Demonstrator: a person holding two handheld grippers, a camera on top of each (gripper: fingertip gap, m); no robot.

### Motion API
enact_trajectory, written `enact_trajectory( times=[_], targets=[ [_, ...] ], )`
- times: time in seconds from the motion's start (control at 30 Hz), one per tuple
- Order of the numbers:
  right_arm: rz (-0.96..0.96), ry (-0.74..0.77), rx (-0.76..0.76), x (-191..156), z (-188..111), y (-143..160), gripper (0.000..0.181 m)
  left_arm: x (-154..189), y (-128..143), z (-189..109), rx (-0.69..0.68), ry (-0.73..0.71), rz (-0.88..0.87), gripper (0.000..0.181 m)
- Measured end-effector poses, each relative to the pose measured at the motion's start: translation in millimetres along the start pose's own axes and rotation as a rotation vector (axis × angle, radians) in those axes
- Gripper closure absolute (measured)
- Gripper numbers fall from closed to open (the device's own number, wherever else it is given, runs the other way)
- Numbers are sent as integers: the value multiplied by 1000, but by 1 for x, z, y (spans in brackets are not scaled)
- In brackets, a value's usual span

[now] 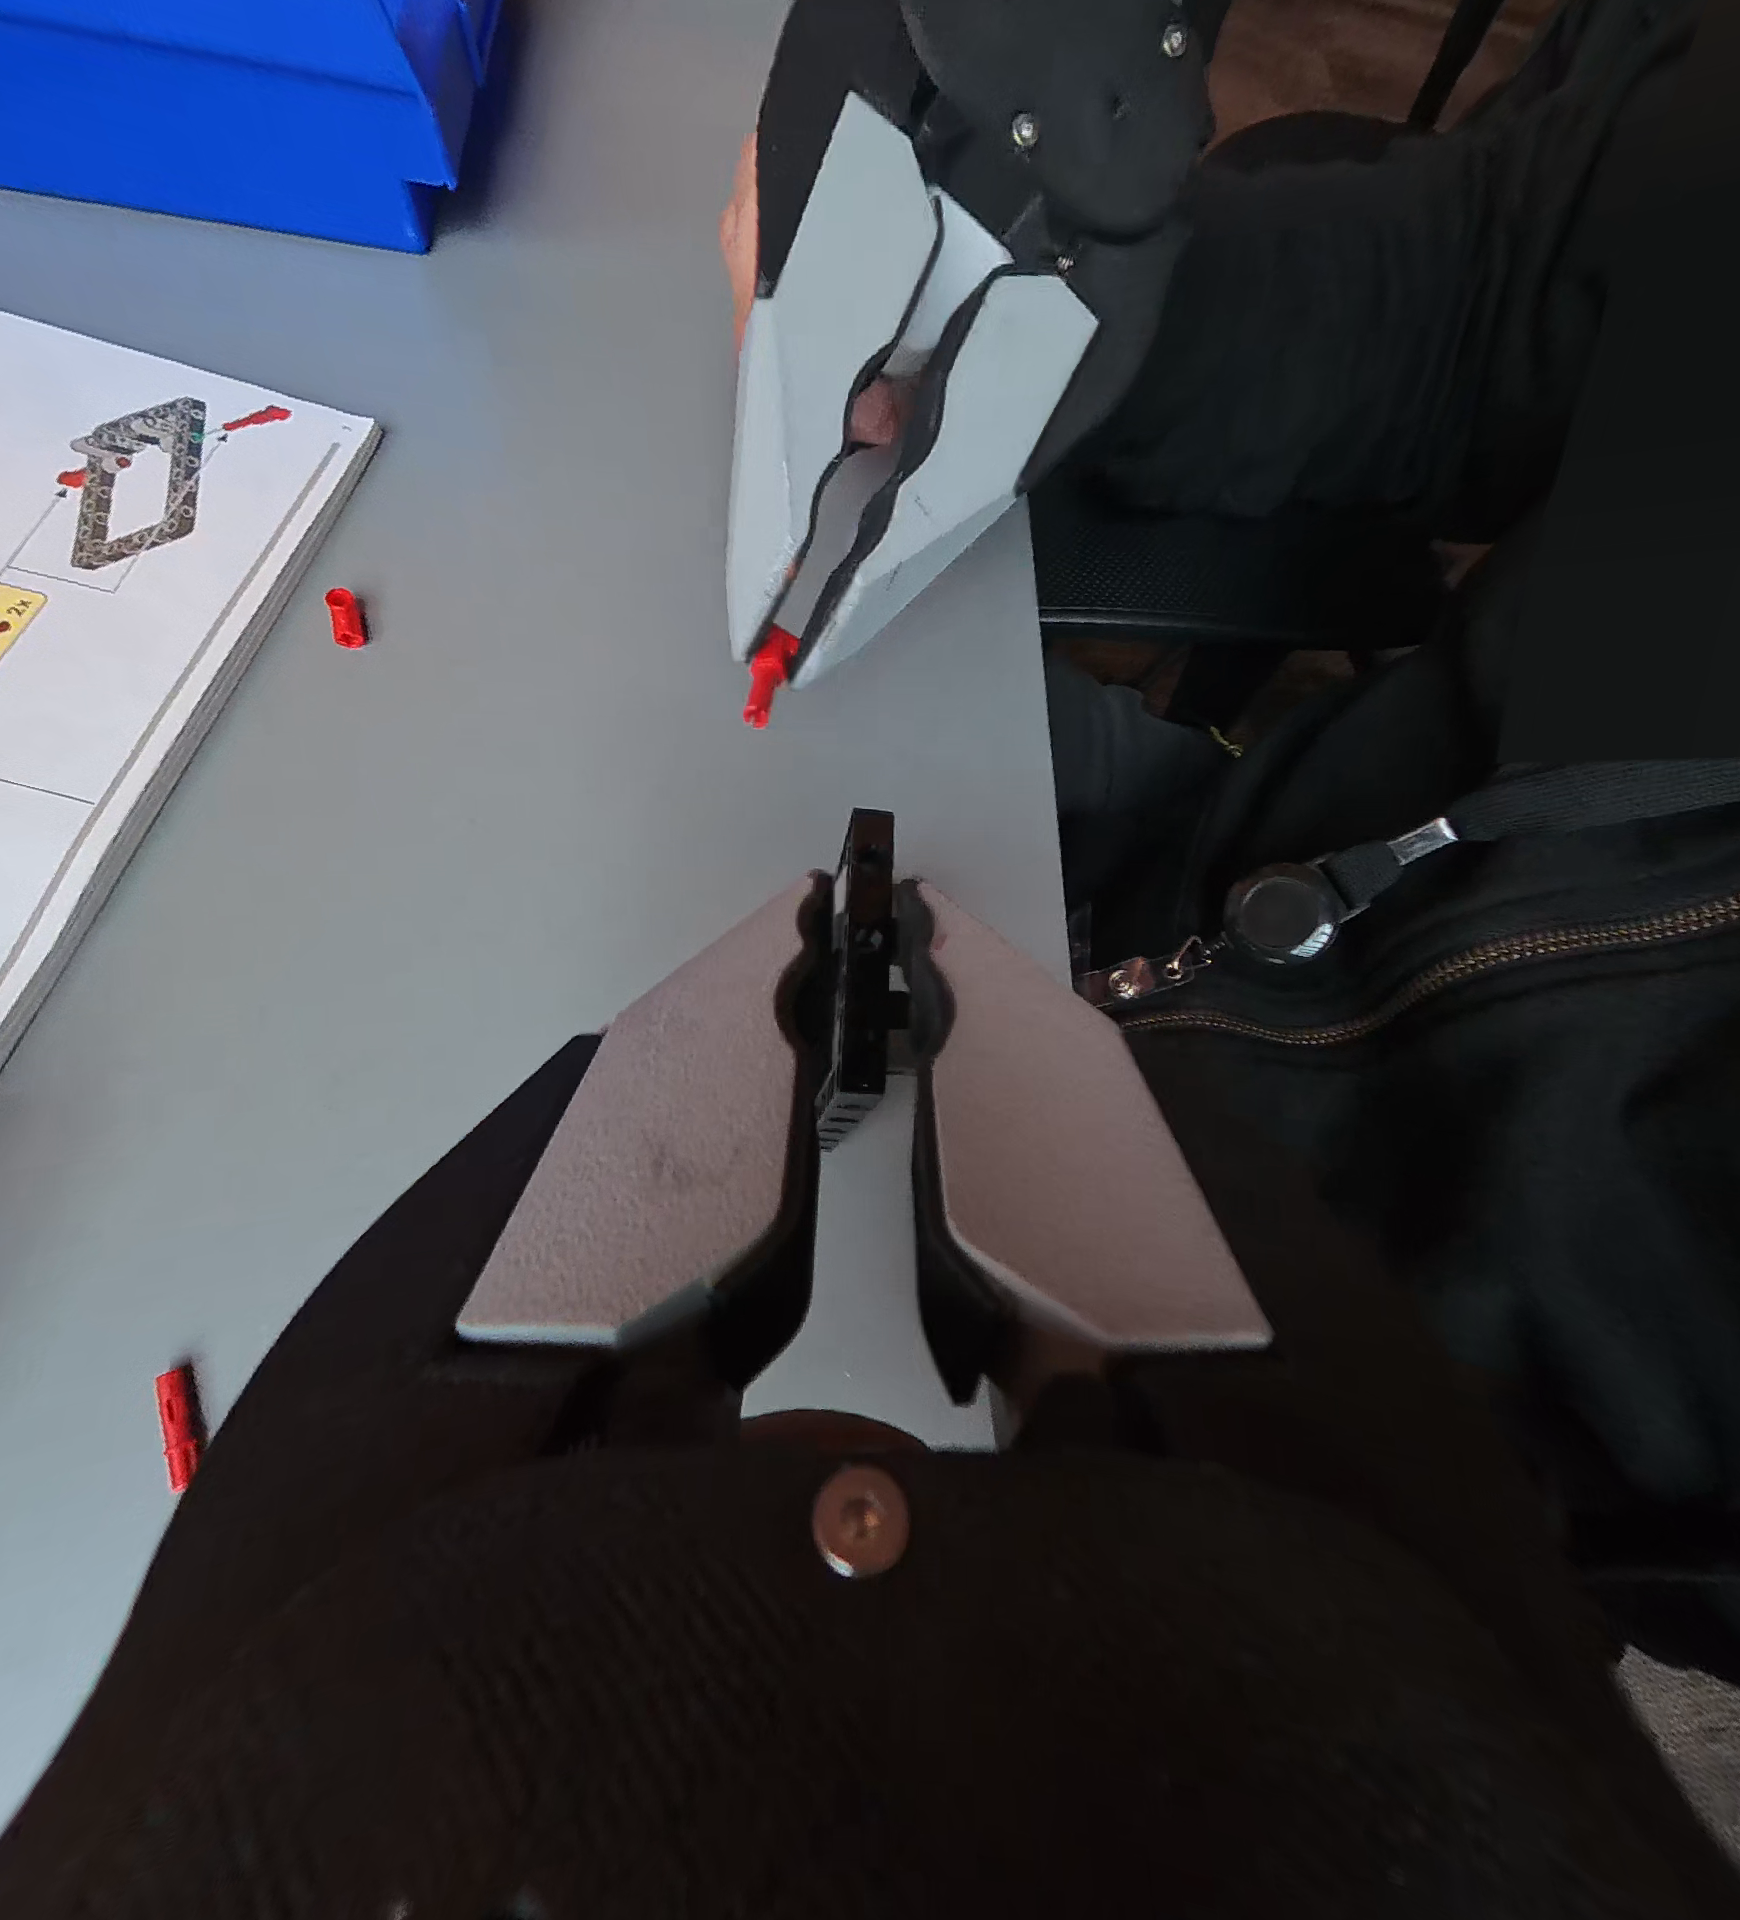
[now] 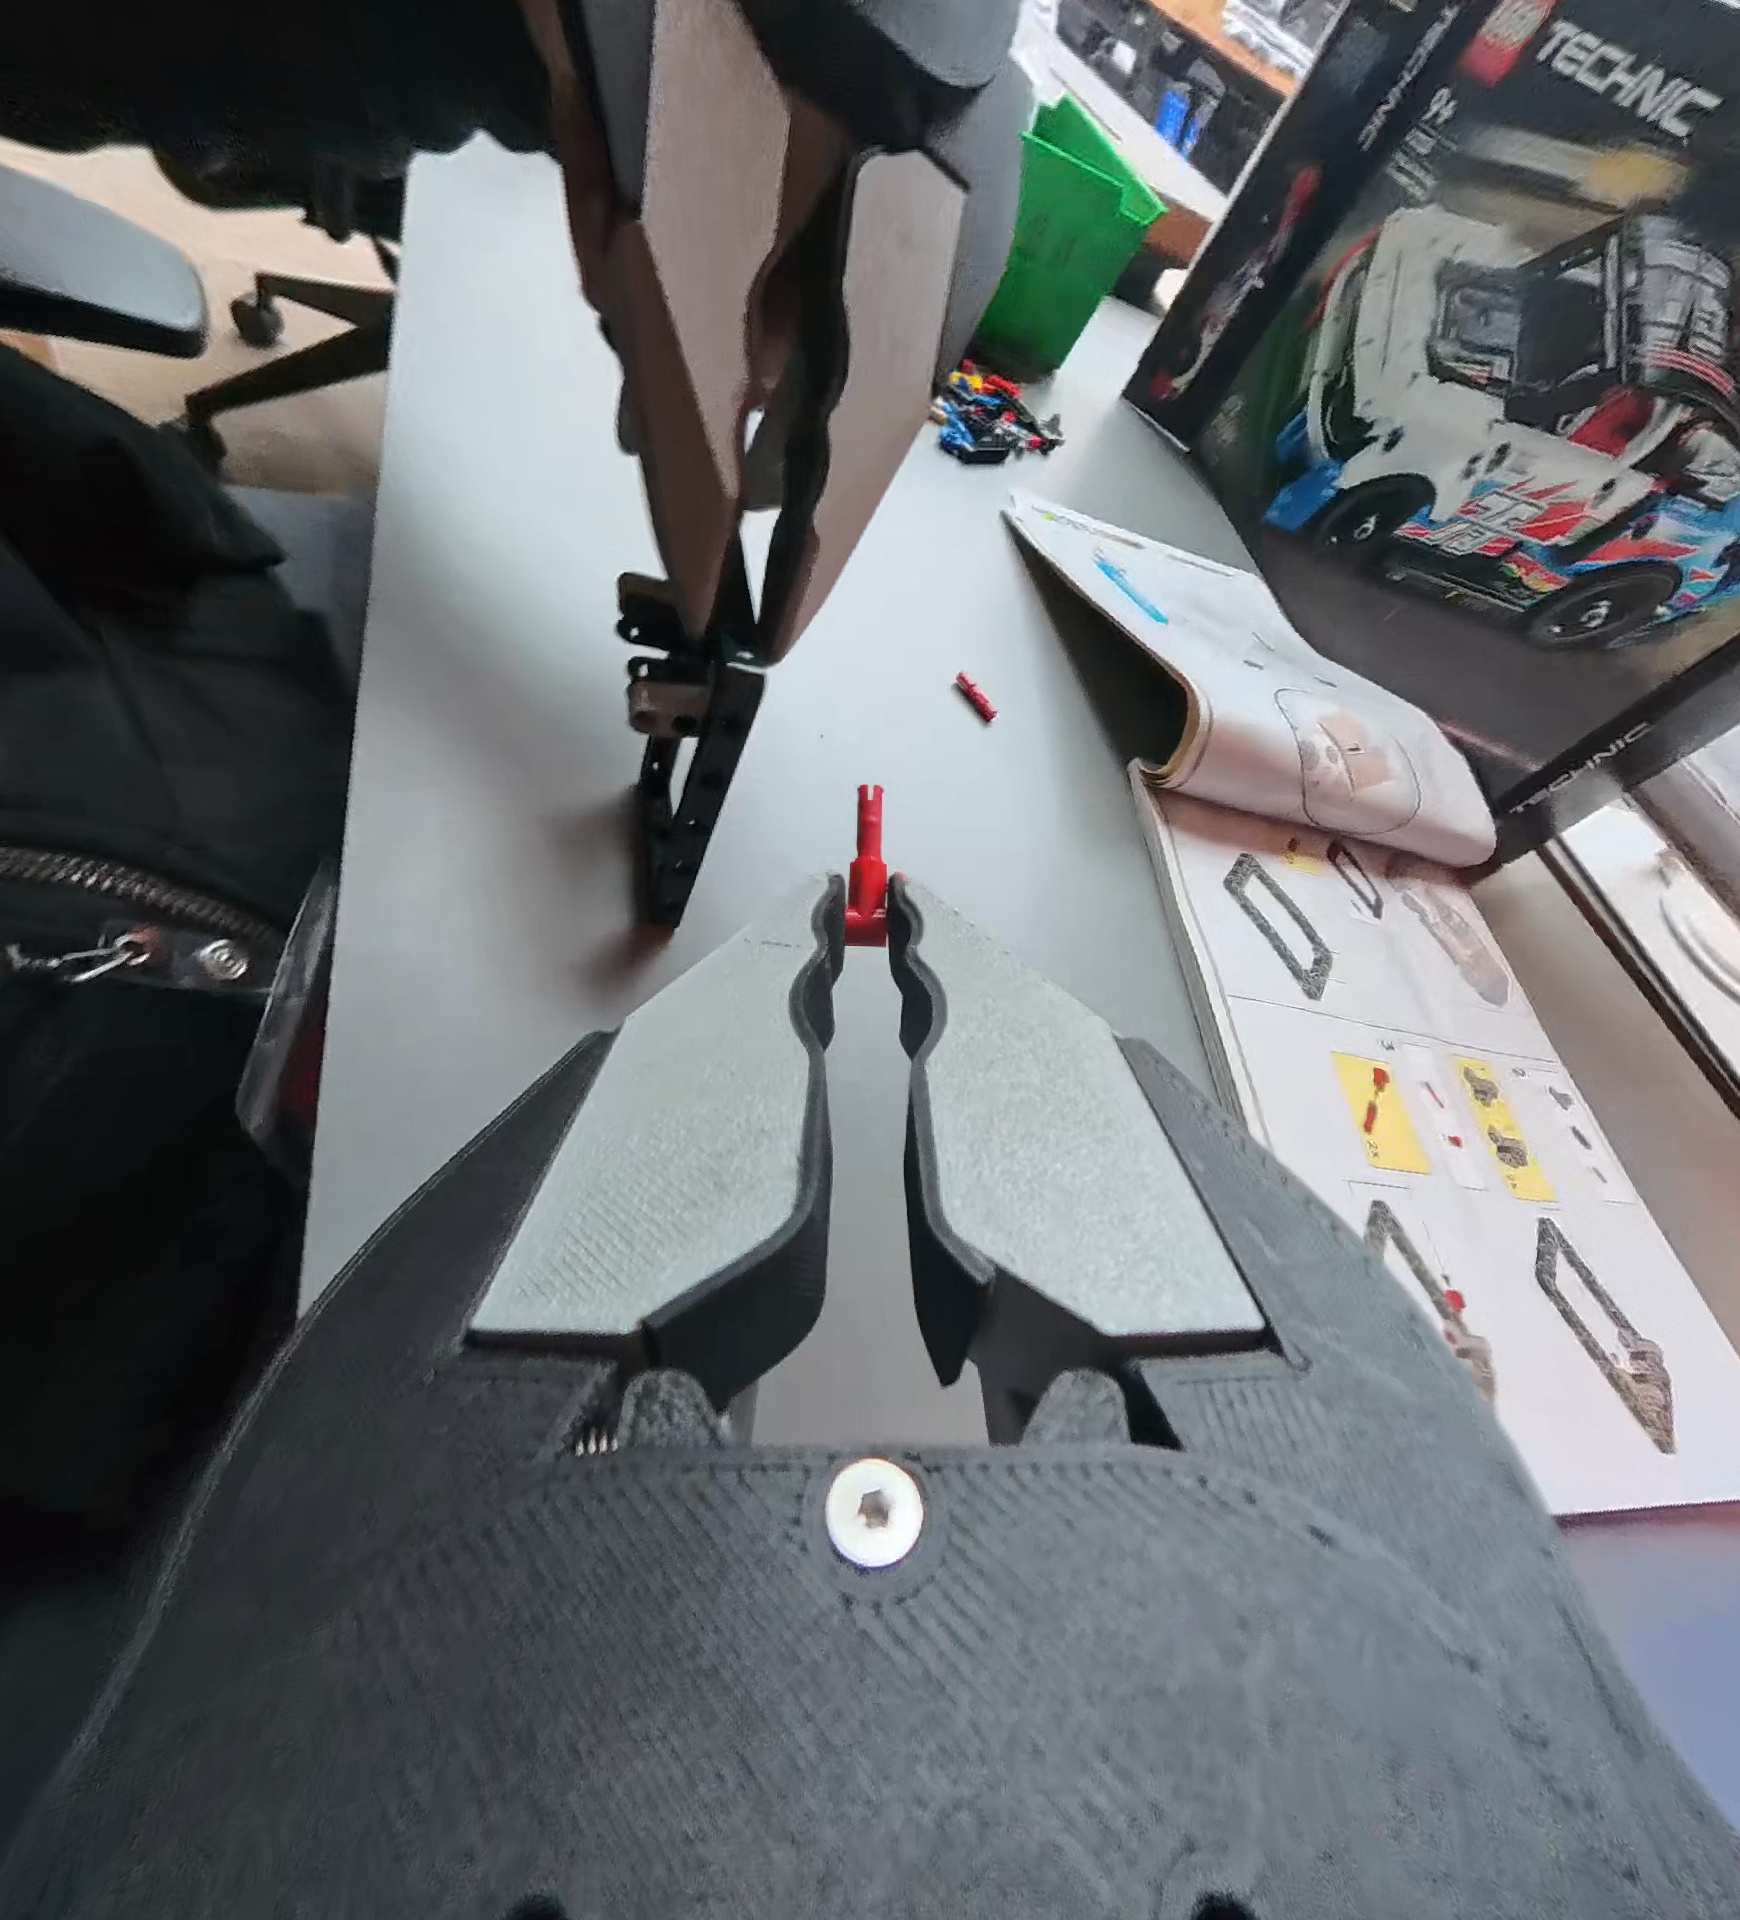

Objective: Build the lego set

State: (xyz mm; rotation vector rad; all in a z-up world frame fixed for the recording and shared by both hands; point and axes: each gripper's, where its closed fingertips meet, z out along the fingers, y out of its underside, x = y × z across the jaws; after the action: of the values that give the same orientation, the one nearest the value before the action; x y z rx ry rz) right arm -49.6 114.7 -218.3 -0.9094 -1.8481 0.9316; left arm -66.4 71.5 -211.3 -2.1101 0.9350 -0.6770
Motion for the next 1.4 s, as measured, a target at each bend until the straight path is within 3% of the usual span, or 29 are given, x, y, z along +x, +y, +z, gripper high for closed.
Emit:
enact_trajectory(
  times=[0.47, 0.6, 0.7, 0.83, 0.93, 1.23, 1.4],
  targets=[
    [32, -48, -7, -4, 8, 6, 176, 0, 0, -3, -4, -6, -6, 155],
    [-9, 5, 24, 3, 0, -7, 176, -6, -13, -14, 49, -72, 13, 153],
    [19, -7, 60, 5, -6, -22, 176, -8, -36, -26, 110, -188, 173, 163],
    [213, -156, 64, 1, -4, -27, 177, -10, -40, -13, -40, -370, 503, 160],
    [271, -201, 93, 2, -7, -33, 177, -9, -43, -1, -96, -417, 612, 160],
    [-88, 6, 40, 0, -17, -48, 176, 3, -50, 0, 5, -226, 351, 174],
    [-163, 32, 29, -4, -18, -52, 176, 9, -53, 2, 47, -156, 295, 177]
  ],
)
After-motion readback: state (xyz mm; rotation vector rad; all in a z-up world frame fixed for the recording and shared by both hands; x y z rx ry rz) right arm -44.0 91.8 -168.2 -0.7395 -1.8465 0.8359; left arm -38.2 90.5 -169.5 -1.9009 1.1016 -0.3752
